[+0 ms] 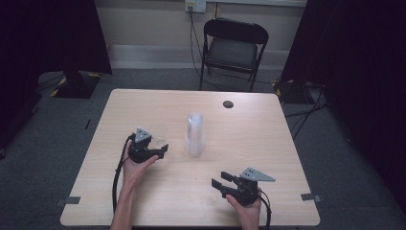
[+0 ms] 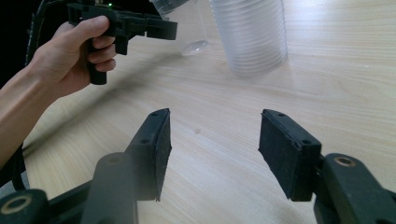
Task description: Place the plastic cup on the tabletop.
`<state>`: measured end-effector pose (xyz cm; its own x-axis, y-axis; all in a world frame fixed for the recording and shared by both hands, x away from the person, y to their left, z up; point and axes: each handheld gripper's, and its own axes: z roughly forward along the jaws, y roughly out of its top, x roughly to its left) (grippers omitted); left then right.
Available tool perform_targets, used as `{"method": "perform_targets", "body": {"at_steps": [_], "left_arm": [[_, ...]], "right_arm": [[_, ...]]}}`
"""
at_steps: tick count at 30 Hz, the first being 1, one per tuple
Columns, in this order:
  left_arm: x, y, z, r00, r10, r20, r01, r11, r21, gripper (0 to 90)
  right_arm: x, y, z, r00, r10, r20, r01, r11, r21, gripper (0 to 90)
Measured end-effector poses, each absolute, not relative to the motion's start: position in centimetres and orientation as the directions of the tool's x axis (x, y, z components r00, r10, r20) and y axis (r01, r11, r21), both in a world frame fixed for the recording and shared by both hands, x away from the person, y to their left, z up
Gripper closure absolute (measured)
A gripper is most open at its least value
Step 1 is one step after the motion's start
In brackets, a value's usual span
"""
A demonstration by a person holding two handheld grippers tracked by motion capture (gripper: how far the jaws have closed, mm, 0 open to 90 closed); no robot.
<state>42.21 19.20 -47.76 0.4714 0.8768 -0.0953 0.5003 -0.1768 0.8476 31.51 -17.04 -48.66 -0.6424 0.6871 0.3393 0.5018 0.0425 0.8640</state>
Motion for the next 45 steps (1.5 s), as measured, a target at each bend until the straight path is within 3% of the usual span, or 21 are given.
{"method": "perform_targets", "body": {"at_steps": [4,18,21,37,41,45], "left_arm": [[41.0,19.3,-47.7,0.483,0.867,-0.12,0.487,-0.152,0.86,16.6],[36.7,19.6,-46.7,0.494,0.854,-0.162,0.437,-0.082,0.896,18.8],[35.9,19.6,-46.7,0.496,0.859,-0.128,0.426,-0.112,0.898,18.7],[30.1,19.6,-48.1,0.54,0.832,-0.122,0.401,-0.127,0.907,15.8],[29.7,19.3,-48.5,0.508,0.857,-0.087,0.39,-0.138,0.91,16.8],[29.8,19.2,-48.9,0.515,0.851,-0.107,0.404,-0.13,0.906,16.8]], "right_arm": [[31.4,-17.2,-48.7,-0.638,0.707,0.305,0.492,0.069,0.868,41.6],[31.0,-18.1,-48.6,-0.614,0.733,0.293,0.492,0.065,0.868,39.8],[30.9,-18.2,-48.6,-0.612,0.737,0.288,0.489,0.066,0.87,39.8],[30.9,-18.0,-48.6,-0.61,0.744,0.273,0.487,0.081,0.87,39.7],[31.0,-17.9,-48.5,-0.609,0.75,0.256,0.482,0.093,0.871,37.2],[31.4,-17.9,-48.6,-0.579,0.784,0.225,0.481,0.106,0.87,29.9]]}}
